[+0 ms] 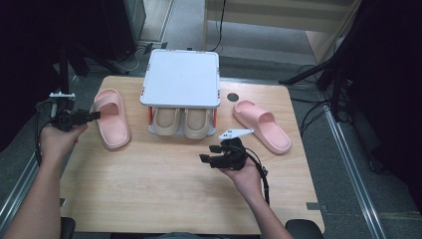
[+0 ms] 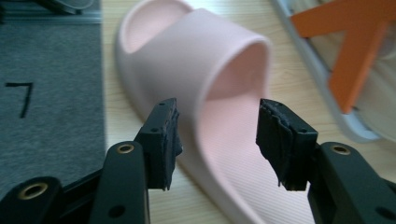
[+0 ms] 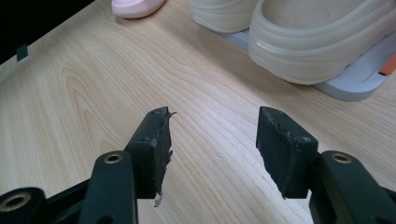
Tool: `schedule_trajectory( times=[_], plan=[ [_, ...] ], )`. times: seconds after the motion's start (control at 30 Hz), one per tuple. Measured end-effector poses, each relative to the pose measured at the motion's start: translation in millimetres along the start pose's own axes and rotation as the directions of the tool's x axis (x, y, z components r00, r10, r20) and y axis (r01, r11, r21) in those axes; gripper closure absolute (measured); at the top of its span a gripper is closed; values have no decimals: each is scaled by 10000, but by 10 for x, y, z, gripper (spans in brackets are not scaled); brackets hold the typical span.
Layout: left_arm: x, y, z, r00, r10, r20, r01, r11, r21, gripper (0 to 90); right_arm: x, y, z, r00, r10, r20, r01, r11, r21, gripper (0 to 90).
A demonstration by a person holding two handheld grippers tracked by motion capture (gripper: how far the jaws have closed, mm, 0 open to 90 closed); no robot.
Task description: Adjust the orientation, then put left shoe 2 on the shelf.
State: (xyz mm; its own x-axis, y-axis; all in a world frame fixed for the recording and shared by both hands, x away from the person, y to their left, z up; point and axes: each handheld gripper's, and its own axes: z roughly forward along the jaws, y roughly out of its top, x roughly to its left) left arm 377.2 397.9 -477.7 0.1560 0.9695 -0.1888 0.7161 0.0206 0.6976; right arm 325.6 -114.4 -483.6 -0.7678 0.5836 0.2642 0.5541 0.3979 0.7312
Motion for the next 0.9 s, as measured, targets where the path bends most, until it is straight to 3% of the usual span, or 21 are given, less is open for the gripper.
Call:
schedule_trajectory(
  times=[0.27,0.43,0.67,0.9],
  plan=[
    [67,-24,147,9996,-208,-178,213,9993,300,469,11,-18,4,10000,20,32,-20,10000,23,457],
    [114,-25,256,9985,-547,64,546,9984,127,469,6,-58,-32,9998,131,134,-132,9999,34,457],
    [155,22,437,9968,-792,-58,794,9957,468,470,-7,-144,-131,9987,349,360,-346,9994,-101,457],
    [188,58,536,9938,-1086,-244,1096,9928,481,471,-24,-209,-206,9968,551,575,-541,9984,-189,457]
  ],
)
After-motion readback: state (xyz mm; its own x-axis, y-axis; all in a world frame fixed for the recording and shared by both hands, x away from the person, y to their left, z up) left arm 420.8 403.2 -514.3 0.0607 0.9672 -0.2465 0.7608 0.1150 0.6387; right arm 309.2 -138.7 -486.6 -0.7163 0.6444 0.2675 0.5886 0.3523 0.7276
